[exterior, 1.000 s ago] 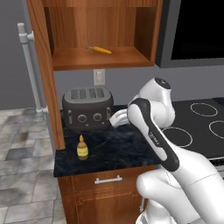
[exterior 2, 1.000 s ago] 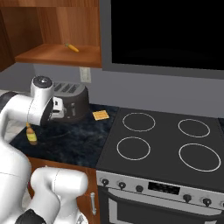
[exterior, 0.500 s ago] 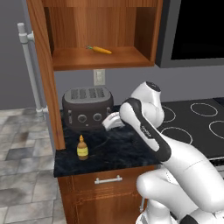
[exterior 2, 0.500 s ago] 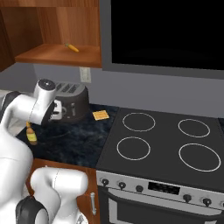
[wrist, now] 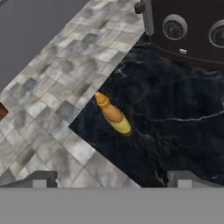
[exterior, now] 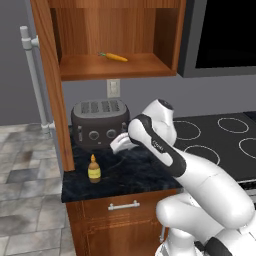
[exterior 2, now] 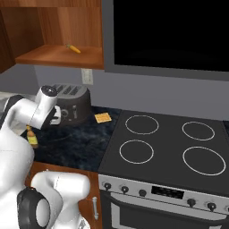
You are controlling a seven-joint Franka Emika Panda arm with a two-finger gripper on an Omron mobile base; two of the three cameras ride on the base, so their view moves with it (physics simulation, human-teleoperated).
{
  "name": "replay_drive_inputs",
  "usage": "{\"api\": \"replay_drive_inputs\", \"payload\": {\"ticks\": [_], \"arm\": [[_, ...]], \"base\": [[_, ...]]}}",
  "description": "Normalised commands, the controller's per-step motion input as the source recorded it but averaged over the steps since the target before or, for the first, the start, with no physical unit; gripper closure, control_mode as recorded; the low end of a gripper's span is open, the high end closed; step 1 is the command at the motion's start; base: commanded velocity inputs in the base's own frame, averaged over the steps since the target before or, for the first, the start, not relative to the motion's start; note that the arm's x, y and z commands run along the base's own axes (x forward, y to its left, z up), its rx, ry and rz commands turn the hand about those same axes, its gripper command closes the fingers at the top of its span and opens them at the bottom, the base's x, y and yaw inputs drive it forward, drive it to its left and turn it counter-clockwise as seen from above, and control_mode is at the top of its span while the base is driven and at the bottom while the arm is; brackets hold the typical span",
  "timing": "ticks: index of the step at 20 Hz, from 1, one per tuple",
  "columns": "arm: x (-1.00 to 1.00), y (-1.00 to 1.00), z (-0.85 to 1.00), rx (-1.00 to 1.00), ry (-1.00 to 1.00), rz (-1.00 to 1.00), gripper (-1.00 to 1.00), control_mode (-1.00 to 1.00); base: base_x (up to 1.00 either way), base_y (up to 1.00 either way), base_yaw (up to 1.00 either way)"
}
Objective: Pick the cereal and honey bottle from the counter and place them in the cabinets closest to them.
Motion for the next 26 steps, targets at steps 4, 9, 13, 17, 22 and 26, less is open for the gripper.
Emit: {"api": "replay_drive_inputs", "payload": {"ticks": [4, 9, 13, 17, 22, 26], "arm": [[0.16, 0.29, -0.21, 0.02, 0.02, 0.07, -1.00, -1.00], [0.11, 0.28, -0.19, 0.01, 0.02, 0.07, -1.00, -1.00], [0.01, 0.13, -0.06, 0.00, 0.01, 0.04, -1.00, -1.00], [0.00, 0.02, 0.00, 0.00, 0.00, 0.00, -1.00, -1.00], [-0.02, 0.20, -0.02, 0.00, 0.00, 0.06, -1.00, -1.00], [0.00, 0.20, -0.07, 0.00, -0.01, 0.07, -1.00, -1.00]], "base": [[0.00, 0.00, 0.00], [0.00, 0.00, 0.00], [0.00, 0.00, 0.00], [0.00, 0.00, 0.00], [0.00, 0.00, 0.00], [0.00, 0.00, 0.00]]}}
